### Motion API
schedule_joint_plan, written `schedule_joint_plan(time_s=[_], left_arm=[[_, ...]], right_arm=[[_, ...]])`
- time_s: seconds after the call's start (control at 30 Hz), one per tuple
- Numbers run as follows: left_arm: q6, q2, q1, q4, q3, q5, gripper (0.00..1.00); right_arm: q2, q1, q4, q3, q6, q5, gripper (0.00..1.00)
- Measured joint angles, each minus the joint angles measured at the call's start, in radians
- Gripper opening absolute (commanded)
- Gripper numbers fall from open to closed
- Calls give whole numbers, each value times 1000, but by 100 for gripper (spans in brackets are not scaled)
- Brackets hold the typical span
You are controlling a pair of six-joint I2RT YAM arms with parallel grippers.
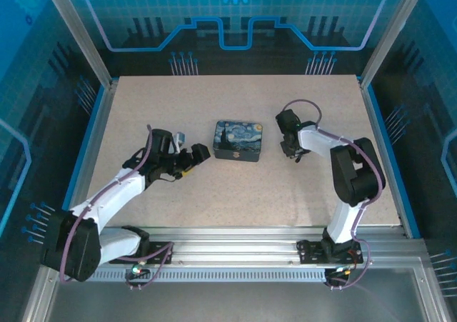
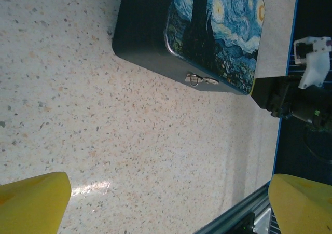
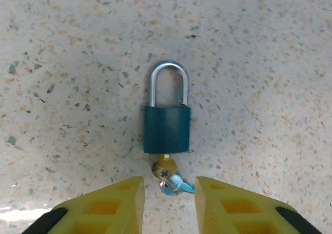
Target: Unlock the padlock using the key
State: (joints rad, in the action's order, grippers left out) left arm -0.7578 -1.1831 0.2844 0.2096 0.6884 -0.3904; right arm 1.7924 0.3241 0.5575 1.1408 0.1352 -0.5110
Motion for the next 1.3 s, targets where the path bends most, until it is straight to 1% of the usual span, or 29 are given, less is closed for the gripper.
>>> schedule_joint_plan(time_s=[0.1, 0.13, 0.17, 0.3, 0.4, 0.5, 0.6, 0.77, 0.83, 0.9, 1.1, 1.17, 1.3], left_arm=[[15, -2, 0, 30, 42, 31, 99], [28, -2, 0, 42, 63, 47, 99], [45, -2, 0, 56, 87, 64, 99], [134, -3, 0, 111, 187, 154, 99], [225, -2, 0, 122, 243, 254, 99], [327, 3, -8, 111, 246, 362, 99], [421, 13, -55, 47, 211, 449, 99], [534, 0, -217, -121, 75, 515, 99], [555, -29, -268, -195, 21, 523, 99], [575, -74, -298, -278, -33, 529, 99], [631, -216, -306, -578, -185, 525, 99], [647, -241, -306, -637, -206, 524, 99], [676, -309, -306, -924, -287, 503, 99]], right_arm=[[-81, 0, 7, -5, 25, 15, 50], [-116, 0, 7, -10, 33, 21, 67], [-154, 0, 4, -18, 46, 26, 100], [-297, 0, -16, -76, 73, 53, 100], [-365, 0, -36, -121, 89, 67, 100], [-413, 0, -73, -171, 108, 63, 100], [-463, 0, -150, -239, 117, 29, 100], [-568, -12, -417, -468, 73, -27, 100], [-575, -19, -523, -544, 38, -40, 100], [-565, -34, -606, -589, 12, -43, 100], [-519, -101, -907, -692, -46, -43, 100], [-507, -115, -993, -720, -58, -29, 100], [-448, -141, -1141, -748, -77, 10, 100]])
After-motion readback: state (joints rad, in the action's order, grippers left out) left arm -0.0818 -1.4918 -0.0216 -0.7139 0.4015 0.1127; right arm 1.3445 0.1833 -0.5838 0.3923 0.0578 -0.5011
